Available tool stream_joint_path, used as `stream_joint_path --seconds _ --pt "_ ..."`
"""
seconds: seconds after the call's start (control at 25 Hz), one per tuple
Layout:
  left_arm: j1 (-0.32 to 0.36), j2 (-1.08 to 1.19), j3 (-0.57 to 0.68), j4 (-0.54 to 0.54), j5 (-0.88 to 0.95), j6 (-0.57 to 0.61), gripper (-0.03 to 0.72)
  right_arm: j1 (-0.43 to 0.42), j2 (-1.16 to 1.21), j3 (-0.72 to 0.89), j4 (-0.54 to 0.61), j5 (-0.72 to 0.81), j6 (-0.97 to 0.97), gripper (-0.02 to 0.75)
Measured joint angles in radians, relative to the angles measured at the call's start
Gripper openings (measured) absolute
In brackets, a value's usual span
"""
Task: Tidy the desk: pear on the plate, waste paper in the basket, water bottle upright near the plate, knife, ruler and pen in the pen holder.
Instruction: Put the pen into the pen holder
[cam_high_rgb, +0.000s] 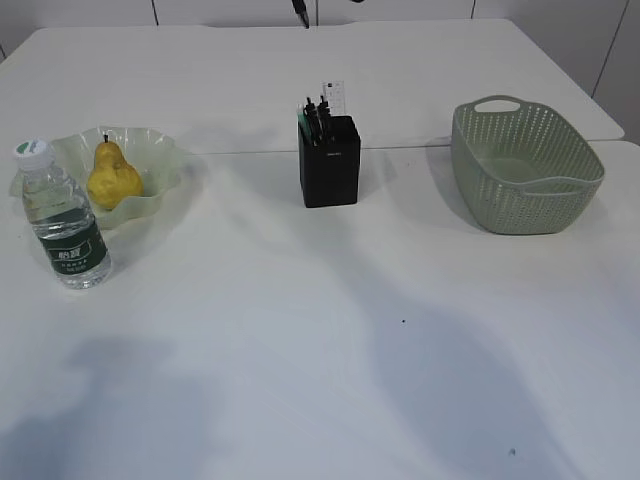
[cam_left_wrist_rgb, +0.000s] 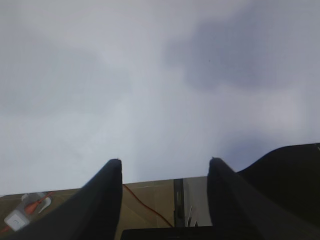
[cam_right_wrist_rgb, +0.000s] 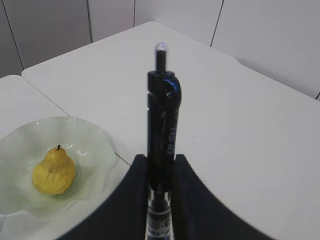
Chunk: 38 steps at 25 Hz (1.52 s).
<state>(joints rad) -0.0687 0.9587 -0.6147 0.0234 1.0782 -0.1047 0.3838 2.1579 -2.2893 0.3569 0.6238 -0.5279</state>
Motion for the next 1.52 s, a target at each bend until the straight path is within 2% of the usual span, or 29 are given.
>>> stream_joint_path --seconds 0.56,1.08,1.52 --pt "0.0 0.0 0.0 0.0 0.0 0.0 0.384 -0.01 0.0 0.199 0.024 -0.225 -0.01 0.1" --pt "0.0 0.0 0.0 0.0 0.0 0.0 0.384 -0.037 0.0 0.357 0.134 -0.389 -0.012 0.1" --pt "0.0 0.0 0.0 0.0 0.002 0.0 0.384 -0.039 0.004 0.466 0.196 -0.61 -0.012 0.1"
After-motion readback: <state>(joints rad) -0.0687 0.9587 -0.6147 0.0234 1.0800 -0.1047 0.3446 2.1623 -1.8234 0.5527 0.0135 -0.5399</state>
